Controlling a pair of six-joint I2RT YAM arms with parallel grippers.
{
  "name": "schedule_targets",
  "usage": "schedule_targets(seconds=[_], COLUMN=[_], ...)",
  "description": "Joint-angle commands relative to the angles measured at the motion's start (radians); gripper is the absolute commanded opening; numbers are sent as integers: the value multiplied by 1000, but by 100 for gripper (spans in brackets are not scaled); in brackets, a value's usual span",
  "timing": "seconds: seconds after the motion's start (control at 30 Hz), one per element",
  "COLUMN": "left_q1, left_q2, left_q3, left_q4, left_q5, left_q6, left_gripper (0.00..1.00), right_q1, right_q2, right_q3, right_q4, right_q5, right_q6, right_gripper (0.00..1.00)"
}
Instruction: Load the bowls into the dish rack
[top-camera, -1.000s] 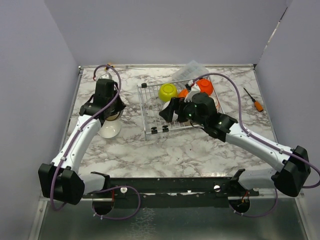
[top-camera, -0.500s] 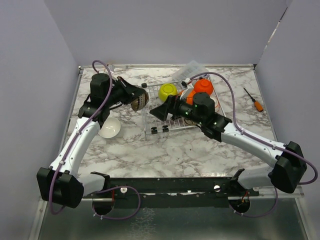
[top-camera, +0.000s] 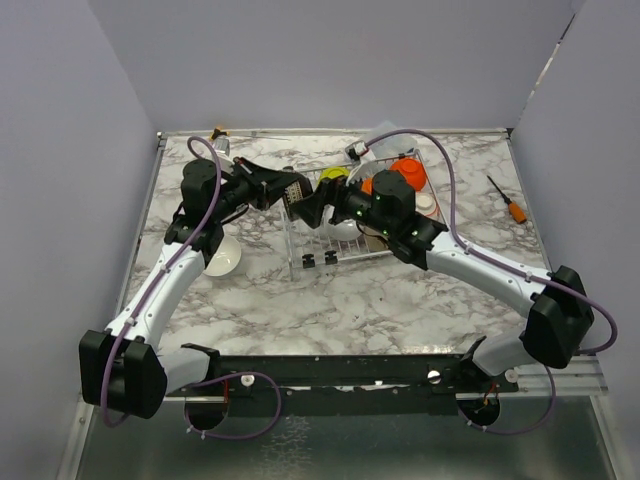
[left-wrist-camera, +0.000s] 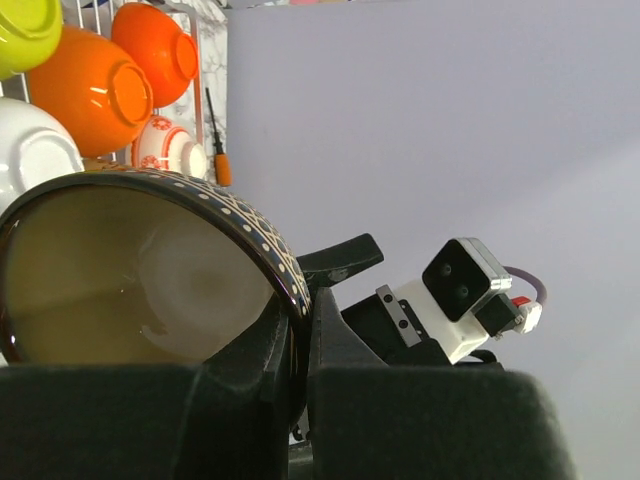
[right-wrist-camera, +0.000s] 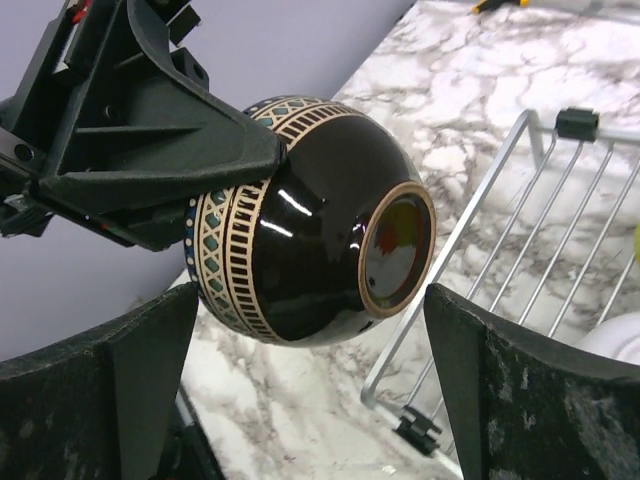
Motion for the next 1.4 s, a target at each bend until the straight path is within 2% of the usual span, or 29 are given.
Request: schedule_targets(seconds=[0.0, 0.1, 0.2, 0.3, 0.43, 0.53, 0.7, 0.87, 0.93, 1.03, 1.1, 1.2, 1.37], left_q1=[-3, -3, -3, -3, -3, -3, -4, -3, -3, -3, -4, -2, -2], left_q2=[-33, -30, -34, -35, -30, -21, -12, 6, 16, 25, 28, 28, 27], left_q3=[-12, -25, -39, -48, -57, -57, -51, -49, -48, -42, -36, -18, 22], left_q4=[137, 143, 143, 143, 141, 141, 108, 93, 91, 90, 81, 40, -40], left_q5=[20, 13, 0, -10, -19, -15, -22, -29, -29, -27, -29, -42, -60], left_q6=[-110, -130, -152, -162, -173, -181, -145, -121, -110, -86, -62, -10, 117], left_gripper=[0, 0, 0, 0, 0, 0, 0, 1, 6, 7, 13, 26, 63], right_q1=[26, 53, 84, 102, 137, 154, 157, 156, 156, 155, 155, 155, 154], right_q2=[34, 55, 74, 94, 113, 131, 131, 104, 96, 94, 94, 100, 113], right_q3=[54, 79, 97, 117, 125, 129, 118, 101, 95, 98, 101, 105, 109], right_q4=[-4, -25, -37, -55, -61, -69, -57, -39, -35, -42, -48, -59, -81], right_q5=[66, 84, 168, 222, 304, 365, 388, 395, 412, 452, 482, 528, 583], right_q6=[-145, -204, -261, -298, -345, -363, -364, -361, -353, -334, -318, -299, -272], right_gripper=[99, 99, 98, 93, 82, 67, 48, 36, 34, 34, 34, 34, 34])
